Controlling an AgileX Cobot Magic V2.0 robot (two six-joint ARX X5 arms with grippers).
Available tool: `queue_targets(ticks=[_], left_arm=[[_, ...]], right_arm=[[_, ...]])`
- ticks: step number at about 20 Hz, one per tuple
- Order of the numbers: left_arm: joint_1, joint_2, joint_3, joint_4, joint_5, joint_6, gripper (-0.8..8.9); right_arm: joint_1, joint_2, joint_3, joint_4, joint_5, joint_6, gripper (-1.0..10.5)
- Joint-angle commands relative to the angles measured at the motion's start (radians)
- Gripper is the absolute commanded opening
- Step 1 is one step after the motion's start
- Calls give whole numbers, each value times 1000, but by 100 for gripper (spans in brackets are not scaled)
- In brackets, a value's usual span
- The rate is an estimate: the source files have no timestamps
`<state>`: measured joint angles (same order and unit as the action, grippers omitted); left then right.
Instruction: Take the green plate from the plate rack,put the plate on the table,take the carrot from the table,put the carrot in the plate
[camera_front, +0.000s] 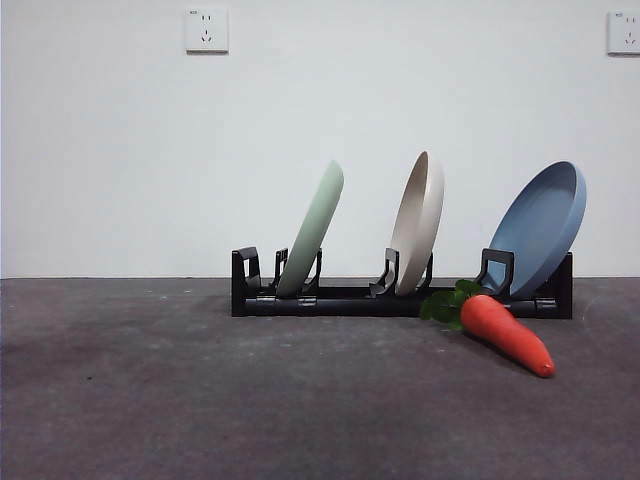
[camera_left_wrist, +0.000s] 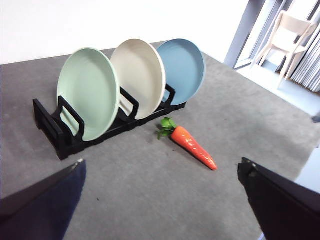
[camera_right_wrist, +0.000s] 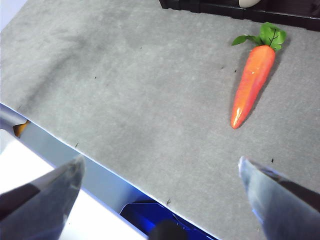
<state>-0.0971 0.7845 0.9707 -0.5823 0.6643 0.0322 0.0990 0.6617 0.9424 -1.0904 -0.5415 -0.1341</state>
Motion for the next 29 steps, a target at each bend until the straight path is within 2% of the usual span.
queue_targets(ticks=[1, 6, 11, 15, 19, 23, 29], left_arm=[[-85, 116, 52, 58, -67, -5, 598], [-257, 410, 184, 217, -222, -2, 597], [-326, 699, 342, 348, -328, 24, 597], [-342, 903, 492, 399, -373, 29, 597], [-356, 1065, 619, 428, -377, 29, 597], [-362, 1165, 652, 492, -410, 29, 596], [-362, 1243, 652, 503, -454, 44, 590]], right_arm=[[2, 0, 2, 7, -2, 6, 599], [2, 2, 2, 7, -2, 6, 599], [2, 2, 2, 4, -2, 6, 599], [2, 8, 2, 3, -2, 6, 599], [2, 19, 2, 3, -1, 6, 599], [2, 33, 2, 0, -1, 6, 599], [2, 39, 2, 1, 0, 6, 598]])
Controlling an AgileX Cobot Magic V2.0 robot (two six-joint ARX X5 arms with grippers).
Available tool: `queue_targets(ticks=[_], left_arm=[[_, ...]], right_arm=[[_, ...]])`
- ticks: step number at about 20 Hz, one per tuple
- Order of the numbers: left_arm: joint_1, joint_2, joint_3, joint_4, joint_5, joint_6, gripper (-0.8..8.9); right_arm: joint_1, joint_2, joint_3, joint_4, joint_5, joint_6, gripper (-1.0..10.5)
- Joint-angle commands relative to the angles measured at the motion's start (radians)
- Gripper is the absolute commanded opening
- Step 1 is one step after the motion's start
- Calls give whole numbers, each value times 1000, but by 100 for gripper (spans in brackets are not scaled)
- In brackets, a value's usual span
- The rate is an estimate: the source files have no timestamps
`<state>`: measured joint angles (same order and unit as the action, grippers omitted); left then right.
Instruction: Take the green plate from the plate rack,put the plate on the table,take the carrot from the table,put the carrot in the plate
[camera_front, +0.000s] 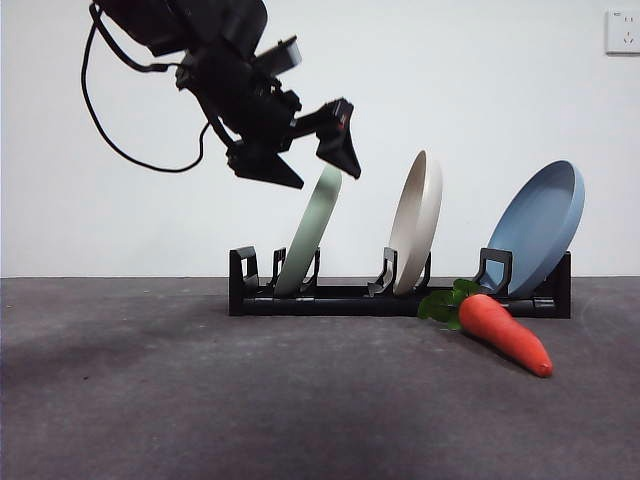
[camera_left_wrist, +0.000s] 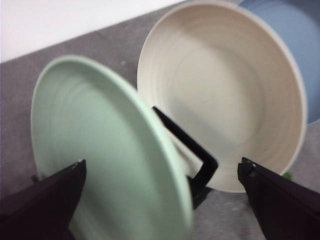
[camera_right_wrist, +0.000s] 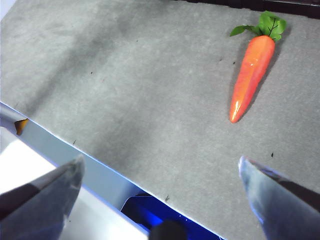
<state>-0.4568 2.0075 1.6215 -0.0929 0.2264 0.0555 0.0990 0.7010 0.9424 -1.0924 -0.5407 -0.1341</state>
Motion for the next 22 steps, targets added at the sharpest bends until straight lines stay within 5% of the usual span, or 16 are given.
queue_targets(ticks=[1, 5, 7, 9, 22], left_arm=[[-2, 28, 1, 13, -15, 21, 559], [-7, 48, 1, -3, -1, 20, 356], [-12, 48, 1, -6, 41, 20, 103], [-14, 48, 1, -6, 60, 16, -11], [-2, -56, 3, -36, 122, -80, -9]], right_arm=[[2, 0, 2, 3, -1, 6, 598], [2, 0, 2, 3, 0, 6, 598], [2, 0, 2, 3, 0, 6, 598], [2, 0, 2, 3, 0, 6, 598], [2, 0, 2, 4, -1, 5, 598]])
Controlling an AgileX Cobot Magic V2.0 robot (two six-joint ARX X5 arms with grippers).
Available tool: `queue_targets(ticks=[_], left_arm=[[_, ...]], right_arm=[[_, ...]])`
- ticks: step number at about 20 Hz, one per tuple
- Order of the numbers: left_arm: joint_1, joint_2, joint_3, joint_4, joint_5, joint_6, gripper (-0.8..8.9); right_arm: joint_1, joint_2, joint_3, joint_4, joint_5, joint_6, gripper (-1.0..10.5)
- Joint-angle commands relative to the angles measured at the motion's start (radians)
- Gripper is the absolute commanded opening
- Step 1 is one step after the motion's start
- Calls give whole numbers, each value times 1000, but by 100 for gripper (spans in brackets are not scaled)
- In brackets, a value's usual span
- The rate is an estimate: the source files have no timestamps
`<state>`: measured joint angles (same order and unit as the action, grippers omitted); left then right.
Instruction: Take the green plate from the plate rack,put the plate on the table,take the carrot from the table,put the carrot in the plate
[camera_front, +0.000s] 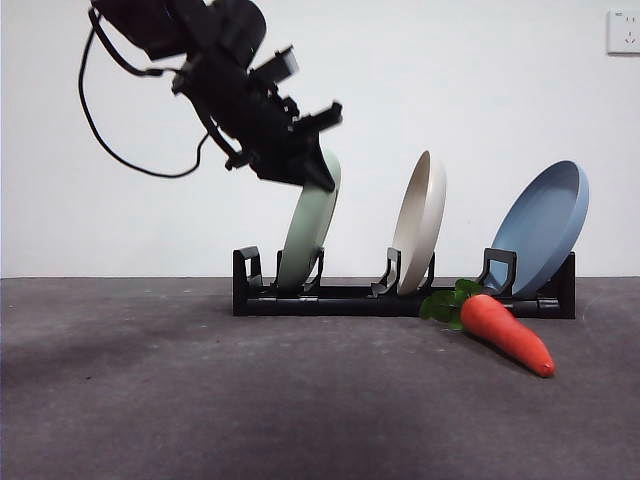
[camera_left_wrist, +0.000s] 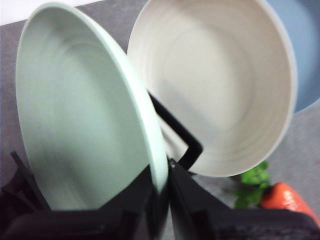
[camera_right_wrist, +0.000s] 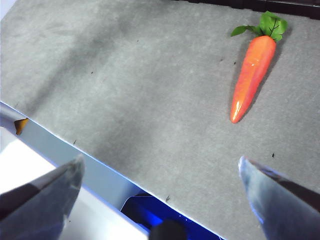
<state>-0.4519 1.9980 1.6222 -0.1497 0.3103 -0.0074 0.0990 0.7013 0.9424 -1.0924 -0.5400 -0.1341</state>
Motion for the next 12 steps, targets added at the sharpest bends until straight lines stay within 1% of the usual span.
queue_targets(ticks=[1, 5, 8, 9, 10, 12], left_arm=[[-6, -73, 2, 21, 38, -19, -8], [-6, -195, 2, -29, 32, -19, -8], [-17, -310, 2, -159, 26, -1, -8], [-31, -354, 2, -219, 8, 35, -8], [-50, -396, 2, -284, -29, 80, -8], [-107, -480, 2, -428, -164, 183, -8]], right_arm=[[2, -1, 2, 4, -2, 5, 598], [2, -1, 2, 8, -2, 5, 598], [2, -1, 2, 7, -3, 5, 598], [2, -1, 2, 7, -3, 5, 598], [2, -1, 2, 7, -3, 6, 598], [2, -1, 2, 8, -3, 5, 598]])
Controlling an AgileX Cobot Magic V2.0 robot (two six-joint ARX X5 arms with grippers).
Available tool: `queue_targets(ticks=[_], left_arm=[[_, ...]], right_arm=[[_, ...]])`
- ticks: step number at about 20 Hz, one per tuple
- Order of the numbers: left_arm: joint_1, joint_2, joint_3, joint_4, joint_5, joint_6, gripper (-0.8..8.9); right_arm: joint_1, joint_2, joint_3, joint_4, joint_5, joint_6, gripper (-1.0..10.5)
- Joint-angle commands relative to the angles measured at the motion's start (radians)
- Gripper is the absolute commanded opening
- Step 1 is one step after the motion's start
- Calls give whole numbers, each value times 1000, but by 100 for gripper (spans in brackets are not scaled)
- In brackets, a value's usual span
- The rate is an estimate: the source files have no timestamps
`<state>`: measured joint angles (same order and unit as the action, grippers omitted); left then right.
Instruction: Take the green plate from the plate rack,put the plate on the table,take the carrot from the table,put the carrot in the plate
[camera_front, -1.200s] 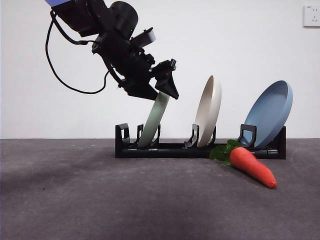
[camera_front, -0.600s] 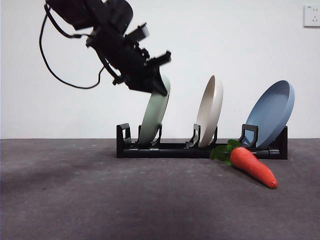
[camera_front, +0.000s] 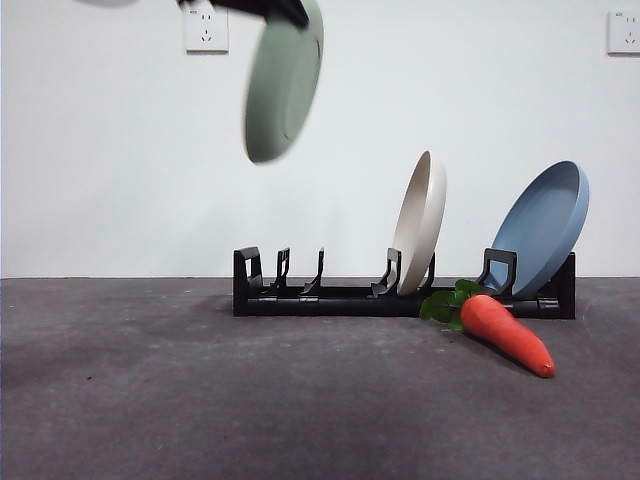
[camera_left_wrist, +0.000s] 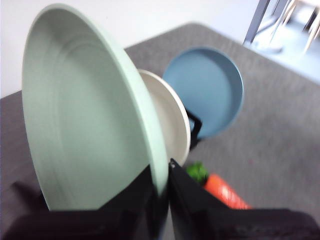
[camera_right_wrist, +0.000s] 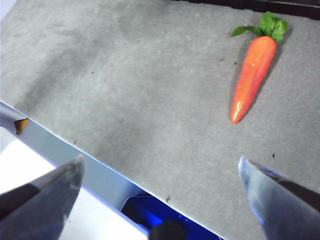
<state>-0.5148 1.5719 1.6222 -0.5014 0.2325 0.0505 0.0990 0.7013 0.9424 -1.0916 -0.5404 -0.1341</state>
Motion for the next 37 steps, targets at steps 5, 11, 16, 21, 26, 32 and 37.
queue_targets(ticks=[5, 11, 16, 21, 26, 32, 37], left_arm=[[-267, -135, 0, -361, -419, 239, -6], [-480, -128, -303, -265, -612, 248, -6], [-539, -31, -541, -36, -677, 349, -6], [-539, 157, -572, 117, -705, 373, -6], [-539, 256, -572, 130, -695, 363, -7], [-539, 259, -571, 118, -645, 282, 377], [-539, 173, -558, 94, -643, 202, 377]], right_arm=[[2, -1, 2, 9, -3, 6, 598], [2, -1, 2, 10, -3, 6, 598], [2, -1, 2, 9, -4, 6, 598], [2, -1, 2, 9, -4, 7, 598], [2, -1, 2, 9, -3, 10, 598], [2, 19, 2, 10, -3, 10, 598], [2, 89, 2, 59, 1, 14, 598]])
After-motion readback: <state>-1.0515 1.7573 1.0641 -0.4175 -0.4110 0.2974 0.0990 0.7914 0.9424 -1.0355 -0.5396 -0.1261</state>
